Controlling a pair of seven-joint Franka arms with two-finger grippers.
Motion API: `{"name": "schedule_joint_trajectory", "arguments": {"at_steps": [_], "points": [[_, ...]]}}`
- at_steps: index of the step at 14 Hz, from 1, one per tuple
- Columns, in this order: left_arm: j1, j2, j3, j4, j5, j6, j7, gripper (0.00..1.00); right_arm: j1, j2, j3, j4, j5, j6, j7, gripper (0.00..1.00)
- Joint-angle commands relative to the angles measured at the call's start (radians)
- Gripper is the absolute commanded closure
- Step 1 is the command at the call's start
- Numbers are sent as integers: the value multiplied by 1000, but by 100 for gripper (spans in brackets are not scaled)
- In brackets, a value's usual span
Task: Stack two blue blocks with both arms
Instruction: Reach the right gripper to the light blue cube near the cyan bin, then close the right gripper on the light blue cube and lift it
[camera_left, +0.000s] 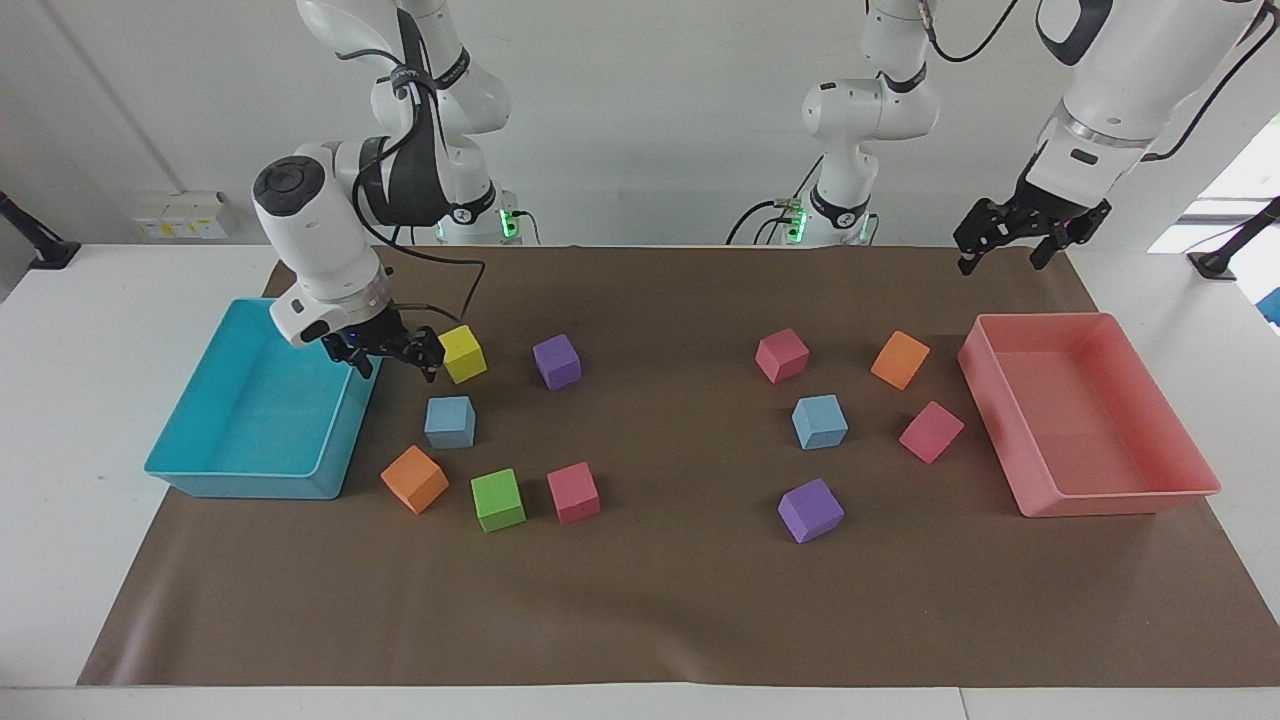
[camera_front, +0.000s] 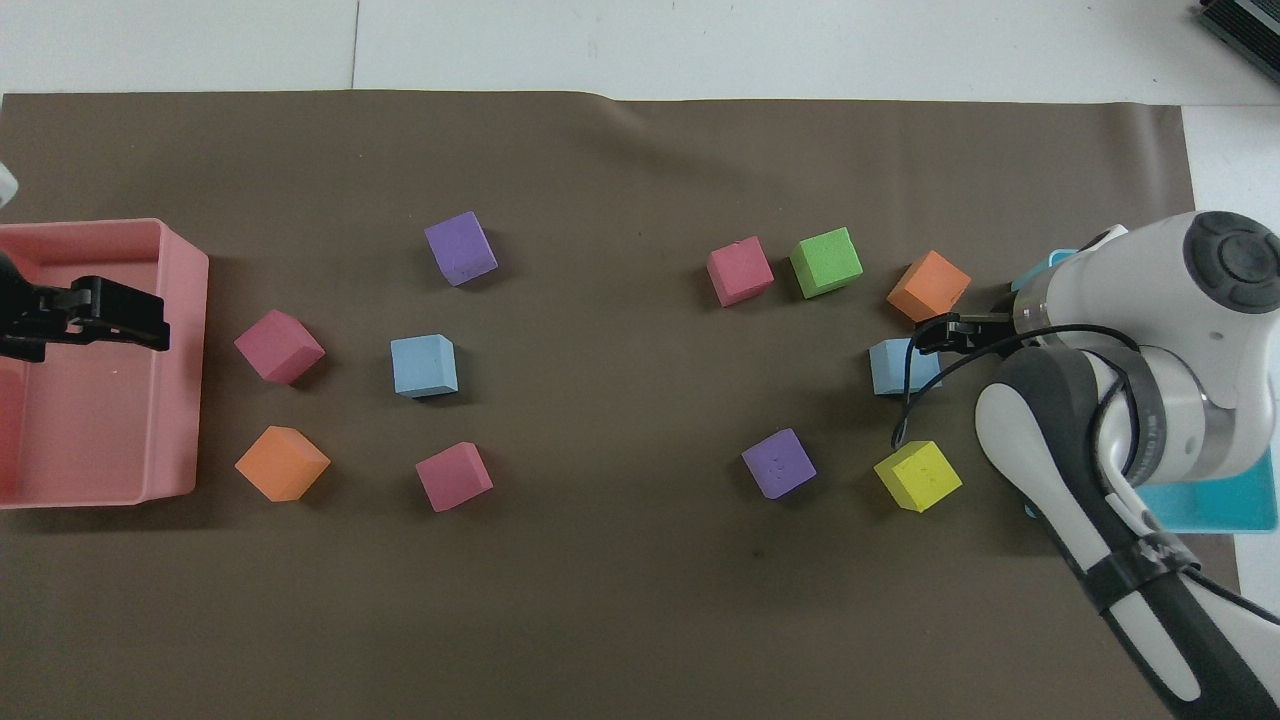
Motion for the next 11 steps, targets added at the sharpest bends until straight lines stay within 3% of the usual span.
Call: {"name": "schedule_joint_trajectory", "arguments": {"at_steps": [1,11], "points": [[-12,-2,8,7,-5,-20,-15,0,4,23,4,-13,8,45,21,0],[-12,-6,8,6,-10,-23,-12,0,30,110,6,-70,8,191,13,0]]}}
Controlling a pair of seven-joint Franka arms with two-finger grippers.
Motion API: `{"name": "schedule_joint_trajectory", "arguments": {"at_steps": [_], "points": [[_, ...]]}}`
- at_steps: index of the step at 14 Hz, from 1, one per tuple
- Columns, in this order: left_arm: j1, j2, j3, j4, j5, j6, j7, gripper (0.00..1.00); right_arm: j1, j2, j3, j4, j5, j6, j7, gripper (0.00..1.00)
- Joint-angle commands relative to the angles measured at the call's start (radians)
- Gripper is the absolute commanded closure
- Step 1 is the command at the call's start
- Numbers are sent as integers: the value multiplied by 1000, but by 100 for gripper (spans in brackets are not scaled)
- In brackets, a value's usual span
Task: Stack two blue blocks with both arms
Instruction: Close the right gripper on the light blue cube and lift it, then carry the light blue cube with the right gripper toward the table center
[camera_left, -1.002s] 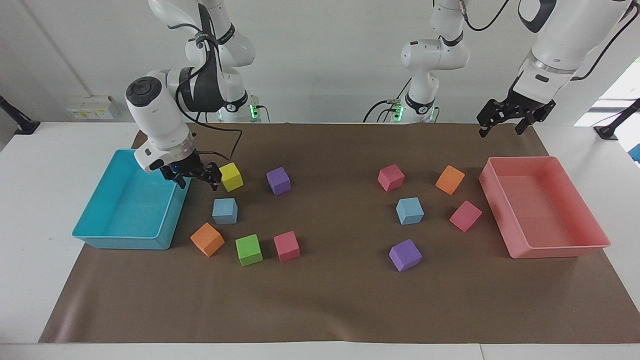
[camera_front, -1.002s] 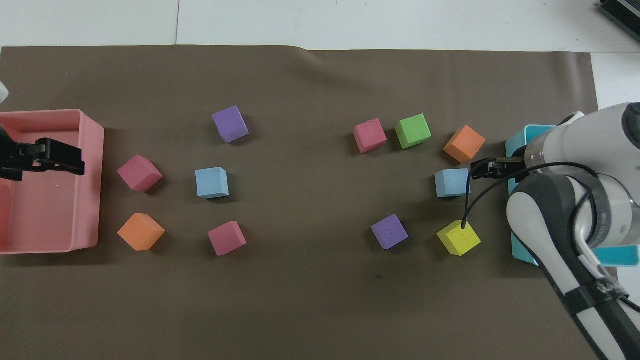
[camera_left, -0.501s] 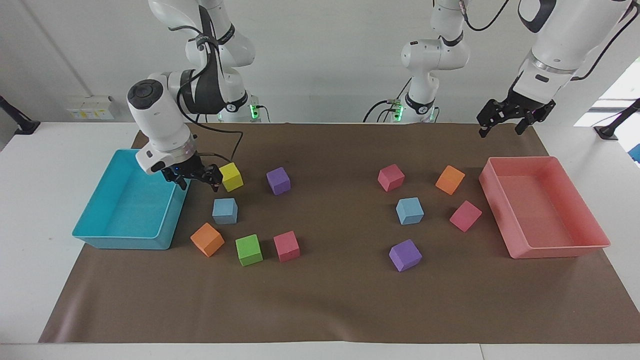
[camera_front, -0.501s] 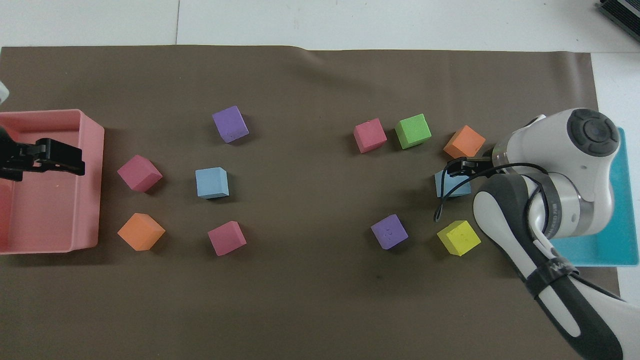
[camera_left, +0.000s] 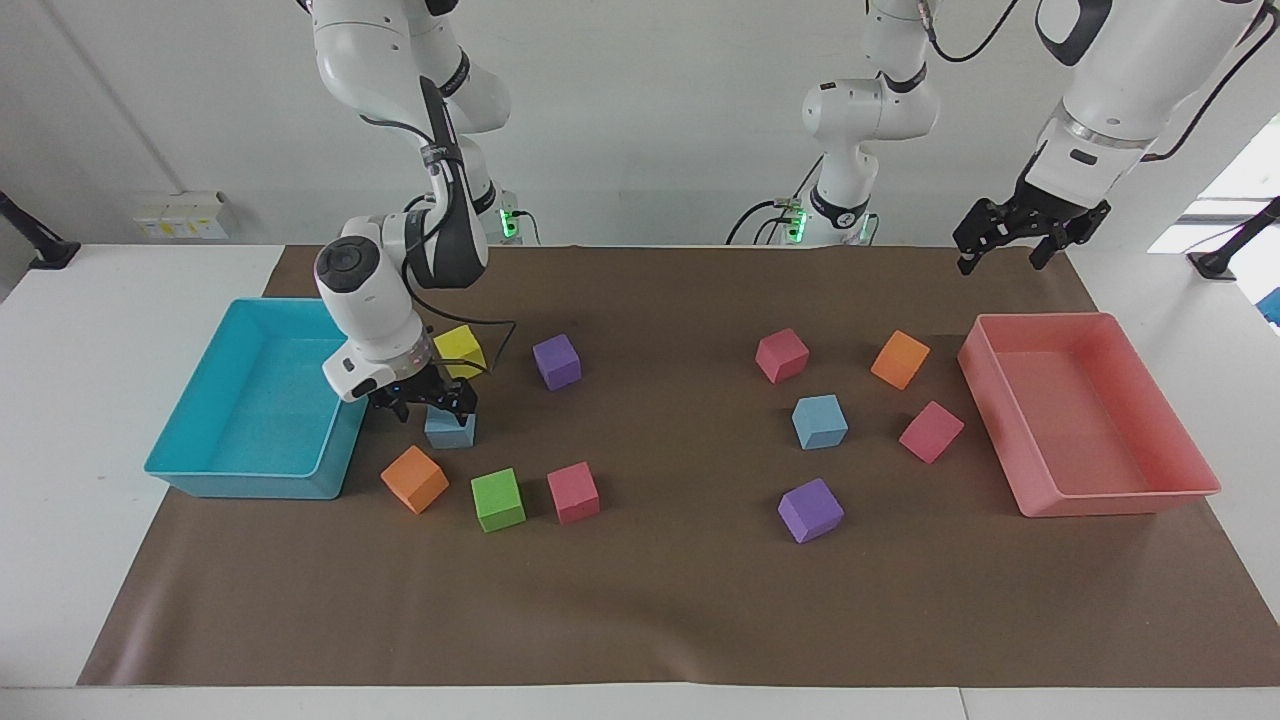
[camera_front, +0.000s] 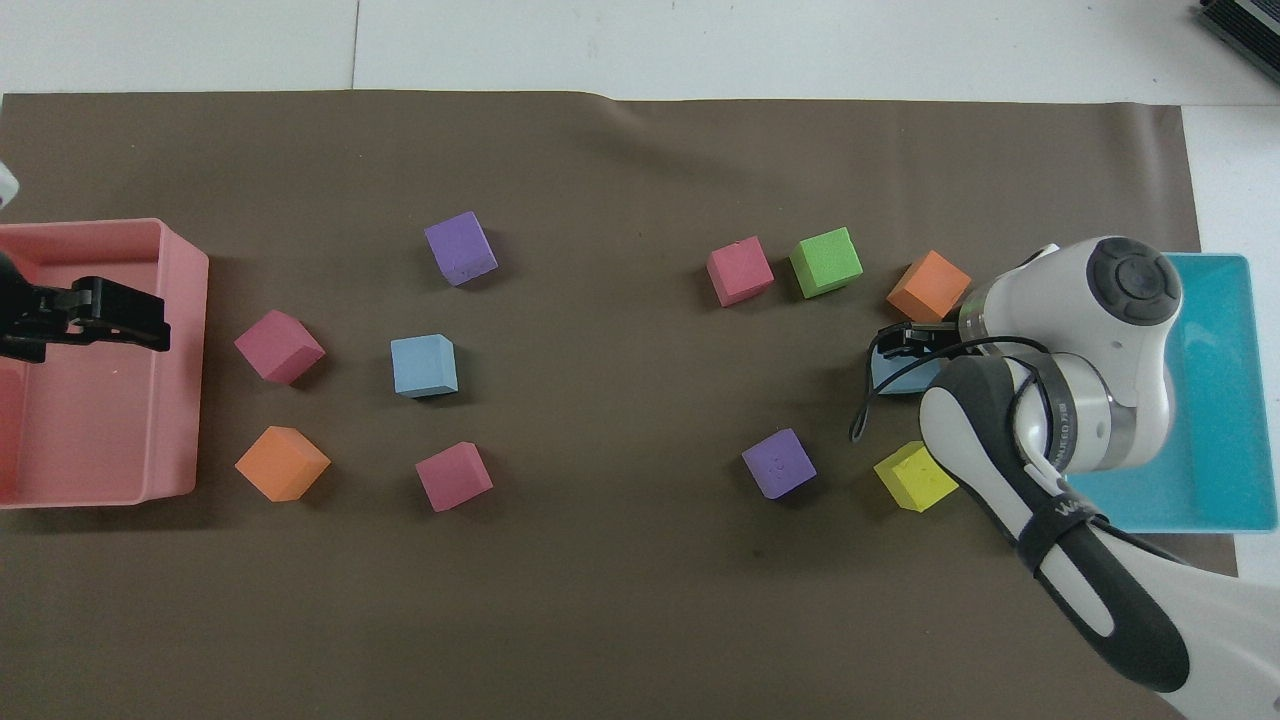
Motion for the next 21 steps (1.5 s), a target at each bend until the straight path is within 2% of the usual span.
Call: {"name": "schedule_joint_trajectory", "arguments": {"at_steps": [1,9,13,21], "points": [[-12,-6,8,6,-10,-21,-12,0,18,7,5,-22,8,38,9,0],[-12,-6,8,7,-10,-20,-12,0,35,4,5,-12,8,37,-1,0],[-12,-6,8,7,-10,-20,-13,0,27,-22,5,-4,9,24,-2,0],[-10,-8,8,9,-8,-20,-14,0,27,-13,4,-33,9,29,-33,0]]}}
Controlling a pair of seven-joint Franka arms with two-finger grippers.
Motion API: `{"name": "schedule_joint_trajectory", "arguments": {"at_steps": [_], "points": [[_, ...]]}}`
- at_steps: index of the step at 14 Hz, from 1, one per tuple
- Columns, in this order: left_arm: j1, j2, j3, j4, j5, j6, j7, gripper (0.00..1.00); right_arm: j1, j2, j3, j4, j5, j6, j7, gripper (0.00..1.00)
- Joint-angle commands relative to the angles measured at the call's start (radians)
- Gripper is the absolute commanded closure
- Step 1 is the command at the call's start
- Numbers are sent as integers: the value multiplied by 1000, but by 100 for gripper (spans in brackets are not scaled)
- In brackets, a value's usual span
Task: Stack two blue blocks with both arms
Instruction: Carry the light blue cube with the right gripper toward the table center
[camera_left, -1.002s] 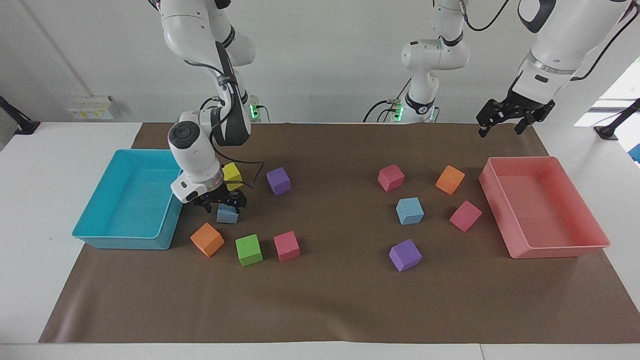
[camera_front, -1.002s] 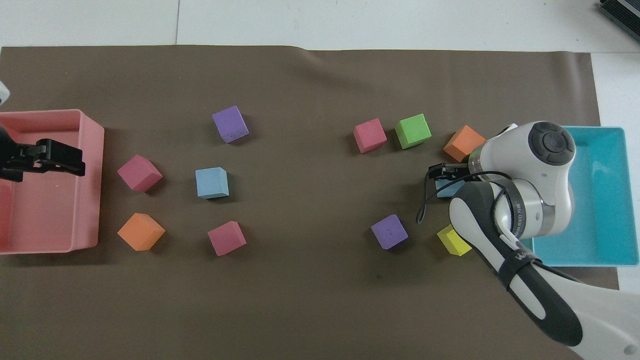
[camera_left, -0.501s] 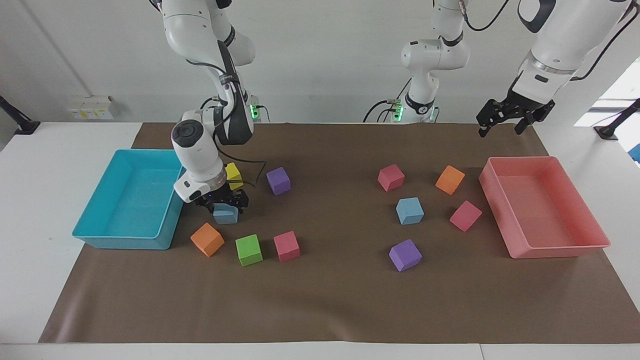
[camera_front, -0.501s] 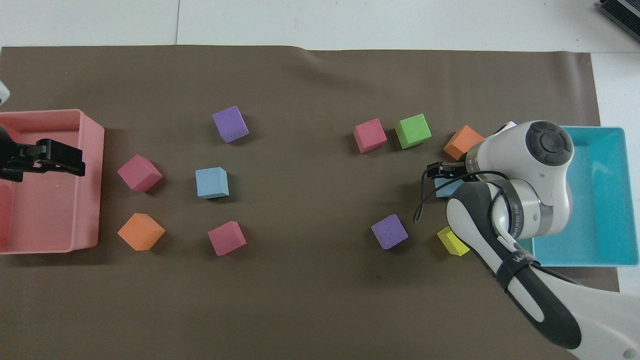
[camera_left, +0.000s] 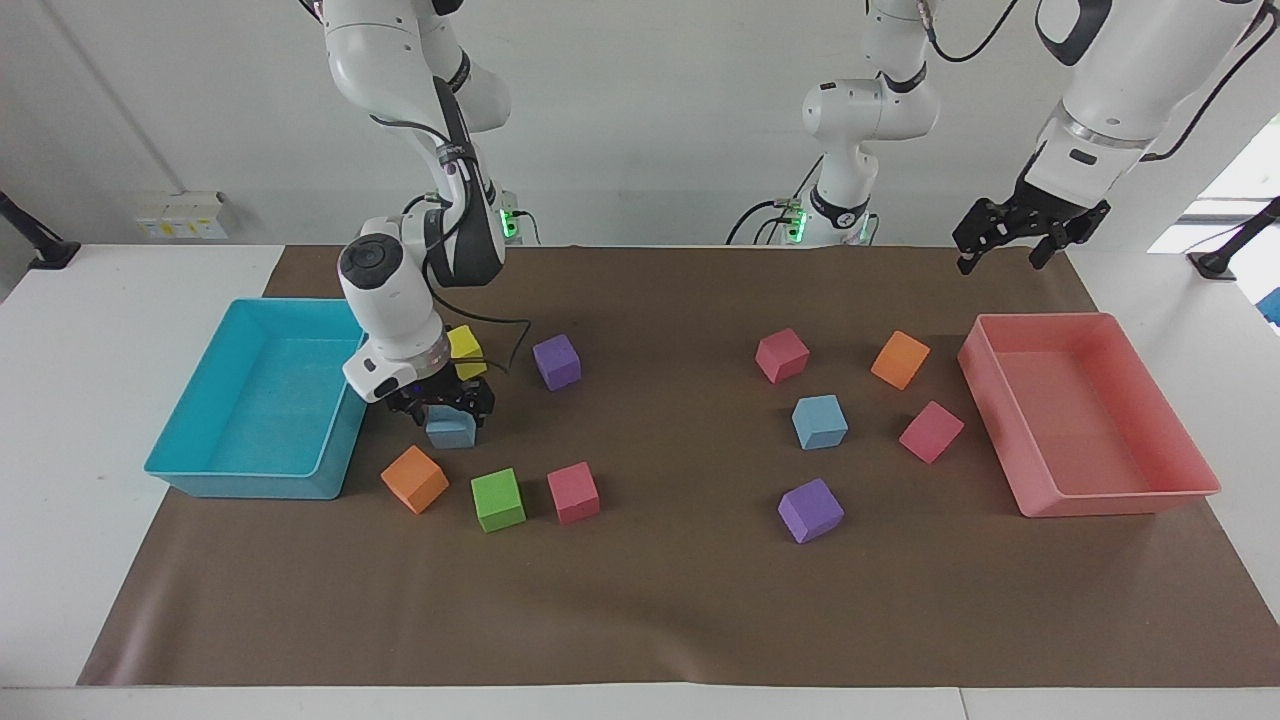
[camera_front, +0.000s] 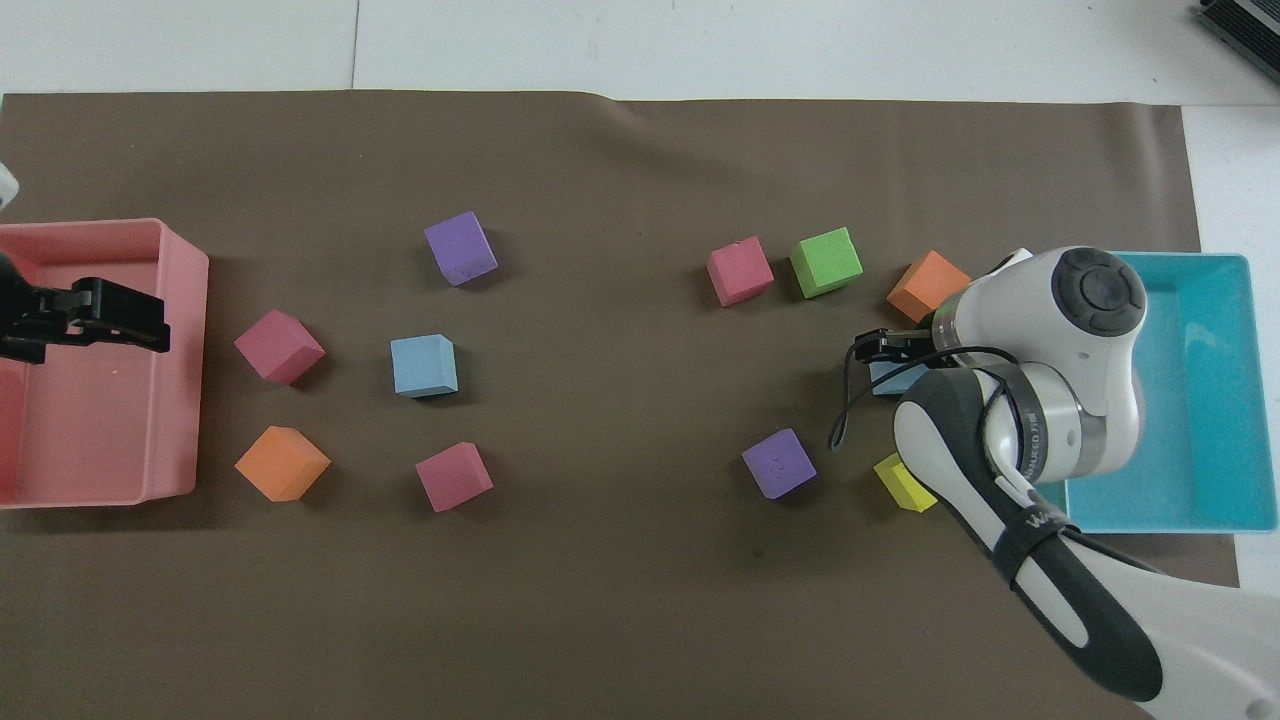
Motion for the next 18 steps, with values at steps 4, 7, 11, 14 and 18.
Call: {"name": "schedule_joint_trajectory", "arguments": {"at_steps": [4,7,11,14,18], "points": [[-12,-7,8,8,-11,-17,-13,0,-10,-6,4,-28,9,16,-33,0],[-12,-7,8,8,-11,-17,-13,0,-11,-3,4,-30,9,15,-35,2],[-10,-7,8,8,-11,-17,-12,0,-13,-3,4,-26,9,4,-29,83],[-10,-9,8,8,-10,-17,-10,0,-16,-2,4,-16,9,-14,-32,100],[-10,-10,8,8,-10,-17,-12,0,-13,-23,6,-7,9,-21,-18,100]]}}
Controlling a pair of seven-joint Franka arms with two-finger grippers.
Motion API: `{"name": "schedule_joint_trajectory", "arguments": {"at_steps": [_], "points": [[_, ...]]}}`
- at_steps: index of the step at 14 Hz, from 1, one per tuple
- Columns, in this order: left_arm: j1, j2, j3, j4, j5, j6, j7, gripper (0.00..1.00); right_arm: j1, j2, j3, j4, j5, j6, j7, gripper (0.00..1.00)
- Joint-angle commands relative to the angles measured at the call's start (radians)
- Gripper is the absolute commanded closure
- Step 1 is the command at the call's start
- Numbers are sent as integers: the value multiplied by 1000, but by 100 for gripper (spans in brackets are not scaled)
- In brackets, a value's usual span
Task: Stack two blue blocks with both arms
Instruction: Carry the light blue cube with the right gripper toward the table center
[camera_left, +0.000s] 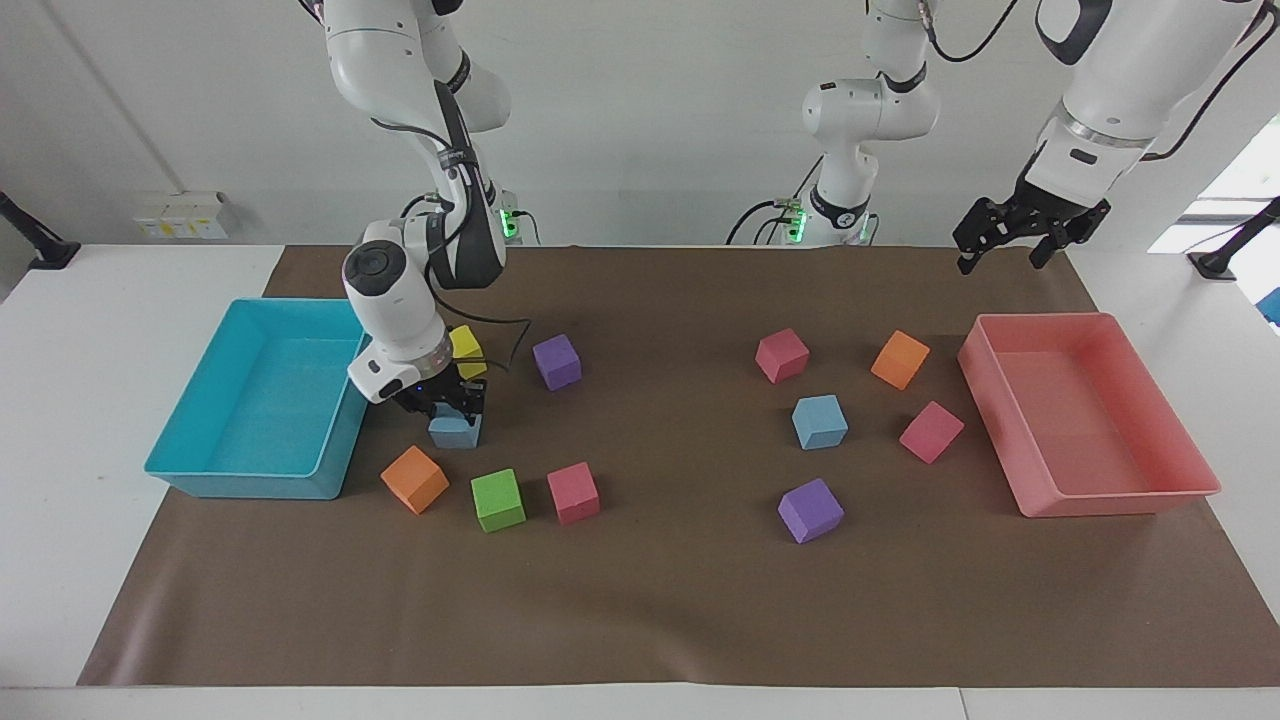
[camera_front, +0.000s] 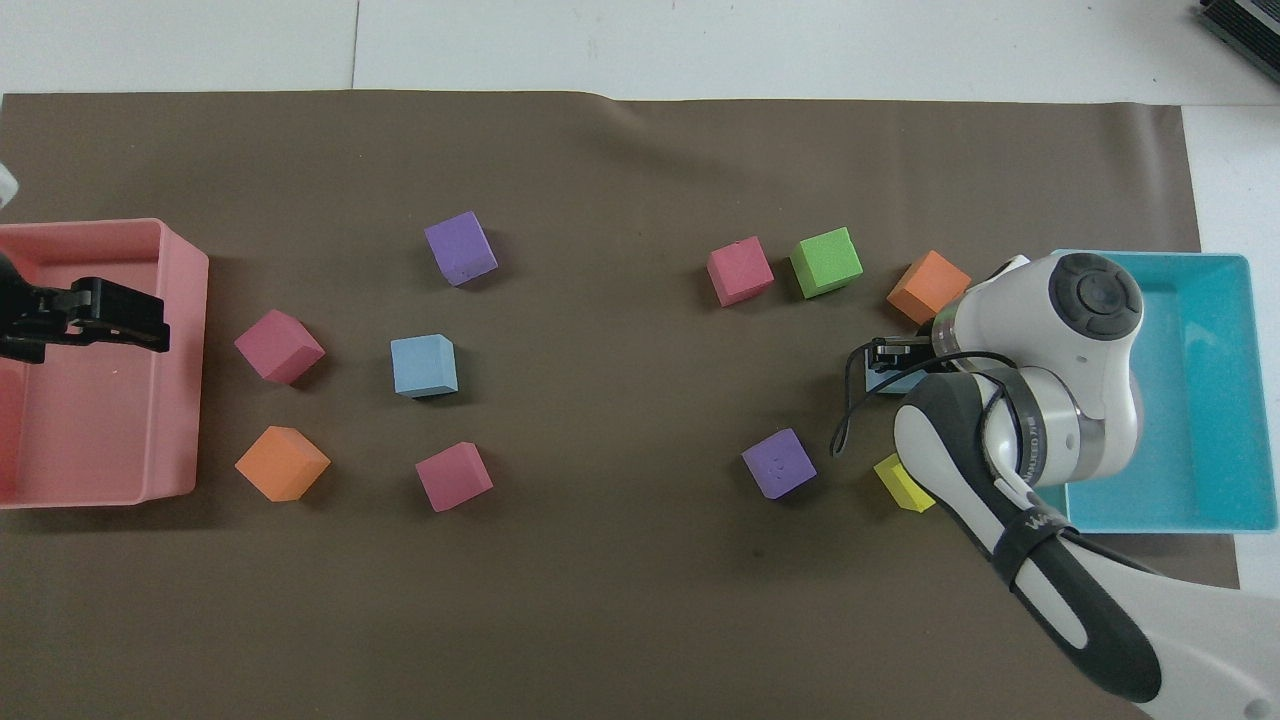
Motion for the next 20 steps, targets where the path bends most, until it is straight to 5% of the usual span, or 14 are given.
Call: {"name": "schedule_joint_trajectory", "arguments": {"at_steps": [1,5,11,16,20], "points": [[-12,-10,8,7,-10,-17,-12,0,-7,-32,7,13,9,-25,-11,100],[-10,-10,8,7,-8,-19,-10,0,10,-61,10,95,9,-162,-11,100],[-10,-10,8,7,-10,-19,-10,0,15,-43,59,180,37,-195,16,100],[-10,-12,8,7,-10,-19,-10,0,123,-32,62,250,43,-231,59,100],[-10,-12,8,7,-10,-19,-10,0,229,56,62,396,26,-302,87,100]]}}
